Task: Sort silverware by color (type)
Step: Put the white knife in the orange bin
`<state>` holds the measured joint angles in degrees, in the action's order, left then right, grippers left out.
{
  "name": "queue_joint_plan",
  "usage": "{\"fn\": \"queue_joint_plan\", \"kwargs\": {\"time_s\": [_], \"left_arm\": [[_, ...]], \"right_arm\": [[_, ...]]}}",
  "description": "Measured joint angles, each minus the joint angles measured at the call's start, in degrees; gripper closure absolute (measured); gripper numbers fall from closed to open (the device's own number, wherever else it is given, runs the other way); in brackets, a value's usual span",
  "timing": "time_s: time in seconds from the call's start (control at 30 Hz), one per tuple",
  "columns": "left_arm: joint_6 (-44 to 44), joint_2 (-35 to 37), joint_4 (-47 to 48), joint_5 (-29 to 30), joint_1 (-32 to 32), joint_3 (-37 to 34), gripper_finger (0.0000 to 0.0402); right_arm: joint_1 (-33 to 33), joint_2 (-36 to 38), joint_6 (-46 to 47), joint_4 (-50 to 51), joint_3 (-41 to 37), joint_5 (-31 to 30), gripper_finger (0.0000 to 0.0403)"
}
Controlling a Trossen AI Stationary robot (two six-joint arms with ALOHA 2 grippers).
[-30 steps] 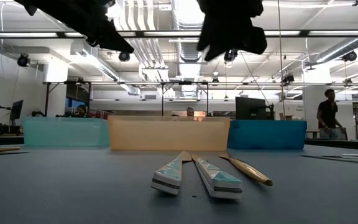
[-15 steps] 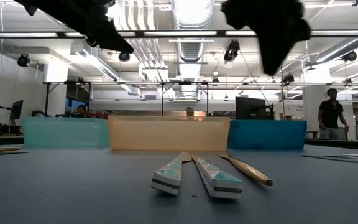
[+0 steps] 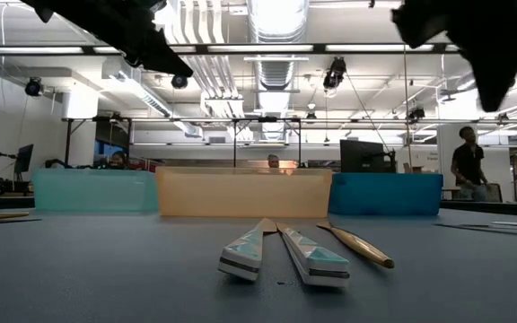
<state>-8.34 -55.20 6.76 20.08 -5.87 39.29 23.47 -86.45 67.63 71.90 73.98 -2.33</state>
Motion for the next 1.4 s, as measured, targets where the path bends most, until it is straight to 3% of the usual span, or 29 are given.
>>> {"fn": "queue_joint_plan", "kwargs": {"time_s": [0.43, 0.7, 0.97, 1.13, 1.4], "left_arm": [[-10.9, 0.0, -9.3, 0.4, -0.3, 0.0, 0.0361], [-20.9, 0.0, -17.7, 0.4, -2.0, 0.0, 0.0361], [-25.2, 0.0, -18.5, 0.4, -5.3, 0.0, 0.0361], [-24.4, 0.0, -16.0, 0.5, -5.9, 0.0, 0.0361], [-23.7, 0.0, -14.6, 0.4, -6.0, 0.0, 0.0361]], "right_arm": [[5.3, 9.3, 21.3, -16.5, -17.5, 2.6, 0.0349], [5.6, 8.1, 22.7, -21.7, -20.1, 3.0, 0.0295], [5.6, 6.5, 24.8, -21.7, -20.2, 4.3, 0.0250], [5.8, 4.0, 25.0, -23.1, -20.2, 8.7, 0.0241], [6.0, 0.2, 23.3, -23.9, -20.2, 9.4, 0.0247]]}}
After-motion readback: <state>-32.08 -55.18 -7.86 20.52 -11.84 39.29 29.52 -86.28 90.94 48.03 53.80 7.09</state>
